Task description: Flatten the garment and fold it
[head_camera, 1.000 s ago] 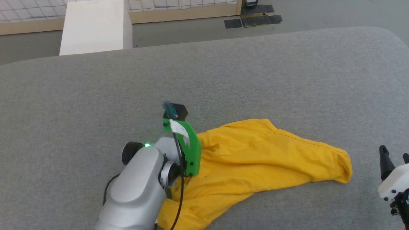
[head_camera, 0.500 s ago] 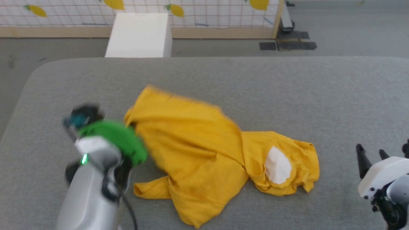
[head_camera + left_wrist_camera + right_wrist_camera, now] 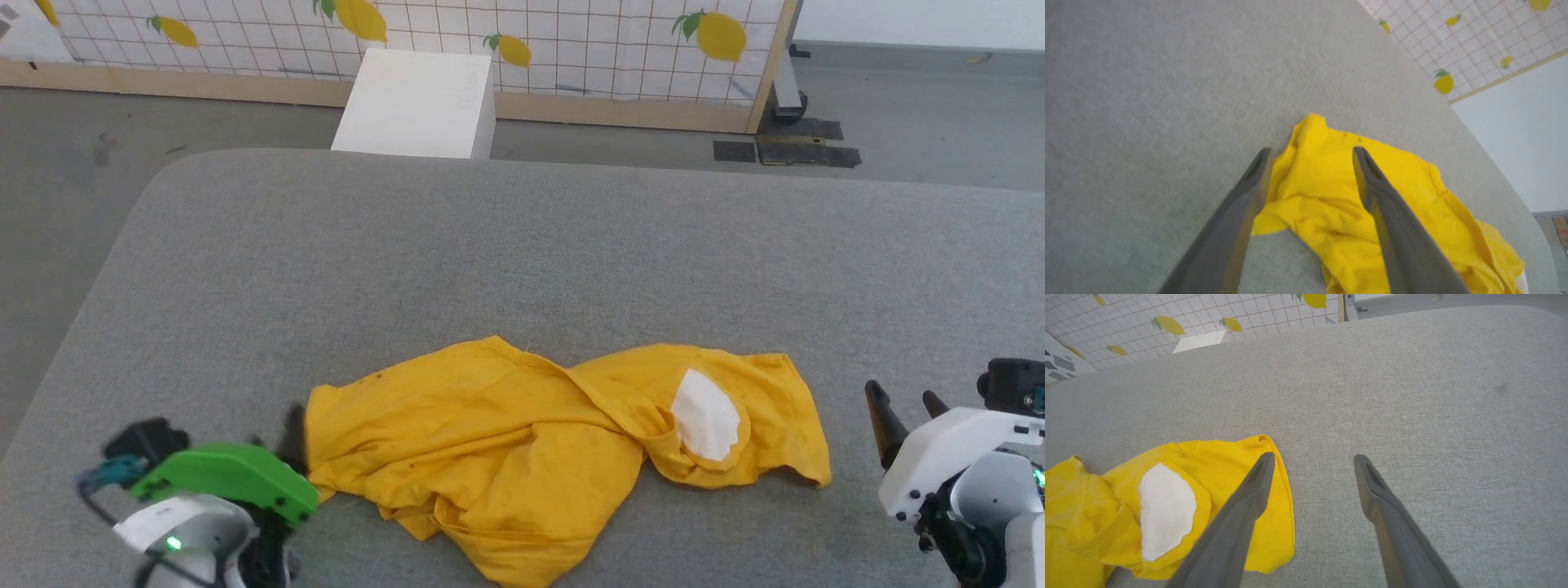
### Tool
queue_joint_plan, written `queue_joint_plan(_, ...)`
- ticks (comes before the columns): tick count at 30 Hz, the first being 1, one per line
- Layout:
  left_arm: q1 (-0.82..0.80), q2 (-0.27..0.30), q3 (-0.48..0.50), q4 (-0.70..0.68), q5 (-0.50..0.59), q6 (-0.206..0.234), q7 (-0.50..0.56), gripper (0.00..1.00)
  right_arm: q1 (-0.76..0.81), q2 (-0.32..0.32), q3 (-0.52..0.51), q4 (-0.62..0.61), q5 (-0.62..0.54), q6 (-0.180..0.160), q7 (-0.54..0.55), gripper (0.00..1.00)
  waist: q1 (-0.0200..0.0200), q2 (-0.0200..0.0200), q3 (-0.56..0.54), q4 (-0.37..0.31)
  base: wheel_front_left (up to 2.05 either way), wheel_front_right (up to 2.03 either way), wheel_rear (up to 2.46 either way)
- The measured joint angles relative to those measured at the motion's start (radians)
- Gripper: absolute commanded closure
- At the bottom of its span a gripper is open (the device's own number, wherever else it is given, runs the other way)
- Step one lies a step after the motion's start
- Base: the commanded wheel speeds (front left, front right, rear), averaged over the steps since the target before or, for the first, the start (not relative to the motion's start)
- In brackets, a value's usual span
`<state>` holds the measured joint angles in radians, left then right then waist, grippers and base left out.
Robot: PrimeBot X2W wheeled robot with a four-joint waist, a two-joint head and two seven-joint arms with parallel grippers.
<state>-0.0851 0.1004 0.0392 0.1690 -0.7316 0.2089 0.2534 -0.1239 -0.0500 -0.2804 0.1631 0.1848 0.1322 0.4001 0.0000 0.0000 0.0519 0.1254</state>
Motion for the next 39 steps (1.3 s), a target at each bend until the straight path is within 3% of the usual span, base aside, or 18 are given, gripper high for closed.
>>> queue_joint_plan(4, 0.01, 0.055, -0.001, -0.069, 0.104, -0.067, -0.209, 0.0, 0.027, 0.0, 0.02, -0.015, -0.009, 0.0, 0.018, 0.0, 0.0, 0.0, 0.003, -0.002, 0.0, 0.0, 0.0)
queue_joint_plan(5, 0.039, 0.083, -0.015, -0.079, 0.206, -0.097, -0.391, 0.0, 0.048, 0.0, 0.039, -0.018, -0.036, 0.0, 0.063, 0.0, 0.0, 0.0, 0.007, -0.003, 0.0, 0.0, 0.0)
queue_joint_plan(8, 0.064, 0.081, -0.032, -0.07, 0.265, -0.111, -0.482, 0.0, 0.055, 0.0, 0.051, -0.018, -0.06, 0.0, 0.12, 0.0, 0.0, 0.0, 0.014, -0.001, 0.0, 0.0, 0.0)
queue_joint_plan(16, 0.068, 0.028, -0.019, -0.105, 0.353, -0.134, -0.51, 0.0, 0.014, -0.001, 0.097, 0.034, -0.169, 0.0, 0.297, 0.0, 0.0, 0.0, 0.048, 0.01, 0.0, 0.0, 0.0)
queue_joint_plan(26, 0.068, -0.021, 0.011, -0.105, 0.4, -0.169, -0.51, 0.0, -0.019, -0.026, 0.188, 0.07, -0.172, -0.002, 0.367, 0.0, 0.0, 0.0, 0.089, 0.045, 0.0, 0.0, 0.0)
queue_joint_plan(27, 0.068, -0.024, 0.013, -0.1, 0.4, -0.171, -0.51, 0.0, -0.02, -0.028, 0.191, 0.07, -0.164, -0.002, 0.374, 0.59, 0.0, 0.0, 0.09, 0.046, 0.0, 0.0, 0.0)
queue_joint_plan(28, 0.068, -0.027, 0.016, -0.096, 0.401, -0.175, -0.51, 0.0, -0.021, -0.031, 0.195, 0.068, -0.156, -0.002, 0.375, 1.0, 0.0, 0.0, 0.091, 0.045, 0.0, 0.0, 0.0)
queue_joint_plan(34, 0.067, -0.031, 0.01, -0.039, 0.399, -0.2, -0.504, 0.0, -0.022, -0.021, 0.174, 0.037, -0.098, 0.0, 0.359, 1.0, 0.0, 0.0, 0.08, 0.028, 0.0, 0.0, 0.0)
queue_joint_plan(39, -0.01, 0.007, -0.022, 0.008, 0.379, -0.234, -0.315, 0.0, -0.021, -0.028, 0.127, -0.06, -0.085, 0.0, 0.344, 1.0, 0.0, 0.0, 0.077, 0.01, 0.0, 0.0, 0.0)
